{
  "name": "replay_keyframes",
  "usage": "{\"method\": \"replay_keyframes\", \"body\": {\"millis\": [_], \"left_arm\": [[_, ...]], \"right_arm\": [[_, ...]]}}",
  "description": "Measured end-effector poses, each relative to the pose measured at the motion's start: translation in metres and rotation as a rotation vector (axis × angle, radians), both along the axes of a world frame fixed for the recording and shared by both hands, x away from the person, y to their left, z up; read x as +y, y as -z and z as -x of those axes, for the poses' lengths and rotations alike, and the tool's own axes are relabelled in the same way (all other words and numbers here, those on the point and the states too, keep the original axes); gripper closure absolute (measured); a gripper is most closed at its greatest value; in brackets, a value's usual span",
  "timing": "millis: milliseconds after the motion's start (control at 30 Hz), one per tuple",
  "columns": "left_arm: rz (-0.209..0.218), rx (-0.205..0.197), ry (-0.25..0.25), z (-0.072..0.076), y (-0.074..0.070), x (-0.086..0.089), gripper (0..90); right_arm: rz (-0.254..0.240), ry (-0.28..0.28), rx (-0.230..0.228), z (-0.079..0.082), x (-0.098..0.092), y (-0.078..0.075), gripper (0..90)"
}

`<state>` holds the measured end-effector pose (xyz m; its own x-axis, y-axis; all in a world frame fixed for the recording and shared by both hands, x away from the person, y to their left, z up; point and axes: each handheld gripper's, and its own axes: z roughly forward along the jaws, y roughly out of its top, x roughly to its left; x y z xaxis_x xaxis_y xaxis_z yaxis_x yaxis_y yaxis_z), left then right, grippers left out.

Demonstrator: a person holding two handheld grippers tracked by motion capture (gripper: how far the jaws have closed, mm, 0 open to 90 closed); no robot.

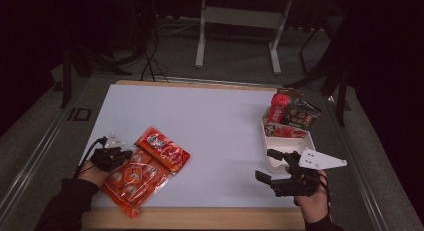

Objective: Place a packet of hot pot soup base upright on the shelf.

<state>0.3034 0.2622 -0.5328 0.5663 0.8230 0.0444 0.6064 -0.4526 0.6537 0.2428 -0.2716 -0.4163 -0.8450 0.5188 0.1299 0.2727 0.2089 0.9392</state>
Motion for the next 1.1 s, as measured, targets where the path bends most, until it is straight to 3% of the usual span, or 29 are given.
{"method": "replay_keyframes", "body": {"millis": [233,433,600,733,900,1000,1100], "left_arm": [[0.003,0.006,0.008,0.008,-0.006,0.013,89.7],[-0.001,0.037,0.019,0.024,-0.006,0.034,89.7],[-0.005,0.063,0.044,0.034,-0.002,0.039,89.7],[0.015,0.077,0.039,0.036,0.0,0.038,89.8],[0.078,0.065,0.028,0.04,0.004,0.028,89.9],[0.064,0.066,0.033,0.042,0.003,0.016,89.9],[0.052,0.081,0.074,0.044,0.001,0.001,89.9]], "right_arm": [[-0.006,-0.004,-0.001,0.001,0.0,-0.001,16.0],[-0.004,-0.009,-0.001,0.001,0.002,-0.001,16.0],[-0.002,-0.009,-0.001,0.001,0.003,-0.002,16.0],[0.003,-0.011,-0.001,0.001,0.004,-0.002,16.0],[0.0,-0.011,-0.003,0.001,0.004,-0.002,16.0],[0.002,-0.011,-0.001,0.0,0.004,-0.001,16.1],[0.003,-0.013,-0.001,0.001,0.005,-0.001,16.1]]}}
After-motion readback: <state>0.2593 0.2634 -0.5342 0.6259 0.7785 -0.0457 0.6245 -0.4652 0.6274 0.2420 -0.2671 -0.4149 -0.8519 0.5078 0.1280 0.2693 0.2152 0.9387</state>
